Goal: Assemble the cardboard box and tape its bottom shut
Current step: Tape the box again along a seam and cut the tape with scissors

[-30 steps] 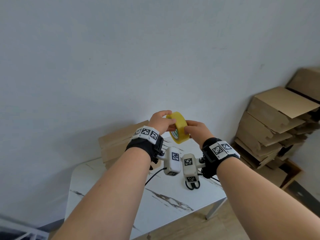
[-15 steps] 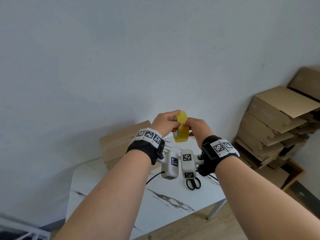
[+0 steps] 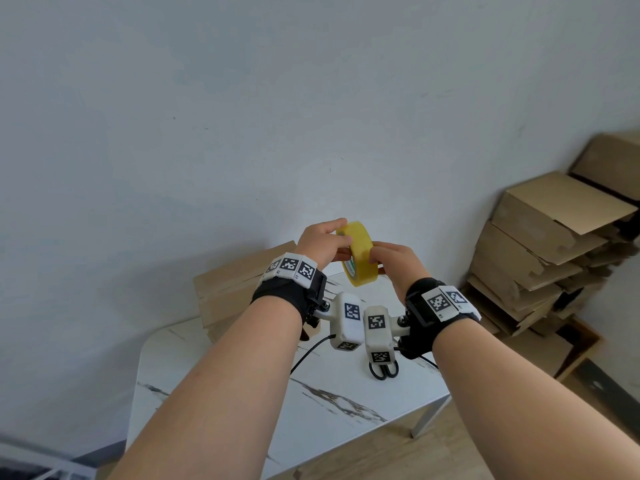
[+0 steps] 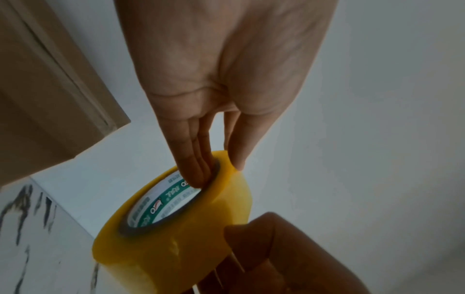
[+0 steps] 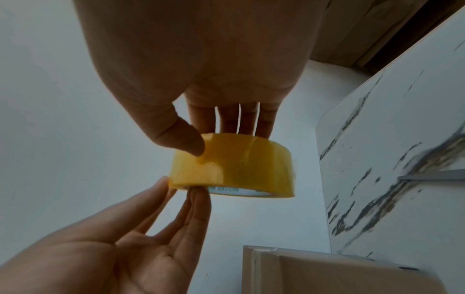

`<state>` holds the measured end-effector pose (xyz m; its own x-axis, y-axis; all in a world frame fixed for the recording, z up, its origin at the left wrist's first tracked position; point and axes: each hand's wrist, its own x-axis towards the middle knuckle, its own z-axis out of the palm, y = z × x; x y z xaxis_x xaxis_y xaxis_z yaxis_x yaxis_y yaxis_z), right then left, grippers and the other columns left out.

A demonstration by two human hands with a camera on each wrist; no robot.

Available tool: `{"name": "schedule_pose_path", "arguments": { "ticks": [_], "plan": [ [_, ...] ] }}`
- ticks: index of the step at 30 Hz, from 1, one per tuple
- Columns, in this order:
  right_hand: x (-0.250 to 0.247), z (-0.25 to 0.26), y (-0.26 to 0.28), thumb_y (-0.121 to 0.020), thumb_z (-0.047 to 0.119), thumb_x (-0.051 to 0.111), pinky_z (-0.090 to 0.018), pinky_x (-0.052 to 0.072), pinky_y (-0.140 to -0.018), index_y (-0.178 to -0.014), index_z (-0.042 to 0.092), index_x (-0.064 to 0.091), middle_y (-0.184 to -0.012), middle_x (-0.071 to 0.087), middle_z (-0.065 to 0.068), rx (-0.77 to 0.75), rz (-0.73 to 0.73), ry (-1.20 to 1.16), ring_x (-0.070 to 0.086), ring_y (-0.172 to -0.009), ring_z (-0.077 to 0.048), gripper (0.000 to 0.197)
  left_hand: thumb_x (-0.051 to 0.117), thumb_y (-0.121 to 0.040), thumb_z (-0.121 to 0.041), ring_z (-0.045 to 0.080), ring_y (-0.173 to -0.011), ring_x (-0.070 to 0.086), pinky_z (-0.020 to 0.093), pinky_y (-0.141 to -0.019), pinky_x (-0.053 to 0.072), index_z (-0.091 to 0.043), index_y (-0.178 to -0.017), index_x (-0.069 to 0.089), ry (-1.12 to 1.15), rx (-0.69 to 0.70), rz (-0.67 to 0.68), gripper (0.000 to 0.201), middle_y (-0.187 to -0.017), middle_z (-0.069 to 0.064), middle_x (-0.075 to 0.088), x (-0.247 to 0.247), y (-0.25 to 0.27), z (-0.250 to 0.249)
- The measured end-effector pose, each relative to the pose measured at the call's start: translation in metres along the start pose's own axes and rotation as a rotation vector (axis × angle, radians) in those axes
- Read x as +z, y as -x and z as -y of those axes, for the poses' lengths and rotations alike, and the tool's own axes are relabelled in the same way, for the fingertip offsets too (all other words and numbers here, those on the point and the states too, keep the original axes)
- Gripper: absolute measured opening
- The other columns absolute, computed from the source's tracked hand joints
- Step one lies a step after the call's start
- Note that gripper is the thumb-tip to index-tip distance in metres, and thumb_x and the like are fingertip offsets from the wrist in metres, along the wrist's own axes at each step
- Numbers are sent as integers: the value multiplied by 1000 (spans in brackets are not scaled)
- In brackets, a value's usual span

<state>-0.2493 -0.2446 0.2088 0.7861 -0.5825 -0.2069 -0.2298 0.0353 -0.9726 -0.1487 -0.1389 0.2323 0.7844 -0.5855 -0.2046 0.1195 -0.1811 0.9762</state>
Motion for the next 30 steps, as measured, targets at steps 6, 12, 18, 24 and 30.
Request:
{"name": "schedule_pose_path", "arguments": {
  "ticks": [6,12,18,24,30],
  "plan": [
    [1,2,3,-81,2,49,-43,49,-94,-87,9,73,-96,68,-12,-7,0,-13,58,-89,-25,26,61,-90,-9,28,-85,69,39,-90,56,-17,-134,55,-193,77,23,45,-117,18,65,2,-1,-1],
    [0,9,-4,-79,9,52,-44,51,-93,-83,0,68,-90,66,-16,1,-32,0,60,-88,-28,19,63,-88,-7,11,-71,63,23,-82,55,-22,-132,57,-293,164,84,47,-84,1,67,4,7,0],
    [2,14,-6,-79,6,52,-43,51,-87,-72,7,60,-81,57,-11,29,-58,3,53,-81,-27,11,65,-86,-5,22,-78,66,35,-89,56,-18,-134,55,-249,158,50,51,-89,12,70,7,9,1],
    [2,12,-2,-76,6,52,-35,40,-75,-62,12,50,-77,49,-9,20,-50,18,46,-76,-25,15,66,-86,-9,29,-85,70,40,-90,56,-17,-135,54,-205,104,0,51,-110,20,68,3,3,-1],
    [2,9,-1,-65,18,54,-35,37,-74,-68,11,52,-77,46,-9,8,-36,15,44,-75,-23,8,63,-90,-11,31,-90,70,39,-89,56,-16,-136,52,-219,91,-6,48,-110,19,69,5,2,1]
  ]
}}
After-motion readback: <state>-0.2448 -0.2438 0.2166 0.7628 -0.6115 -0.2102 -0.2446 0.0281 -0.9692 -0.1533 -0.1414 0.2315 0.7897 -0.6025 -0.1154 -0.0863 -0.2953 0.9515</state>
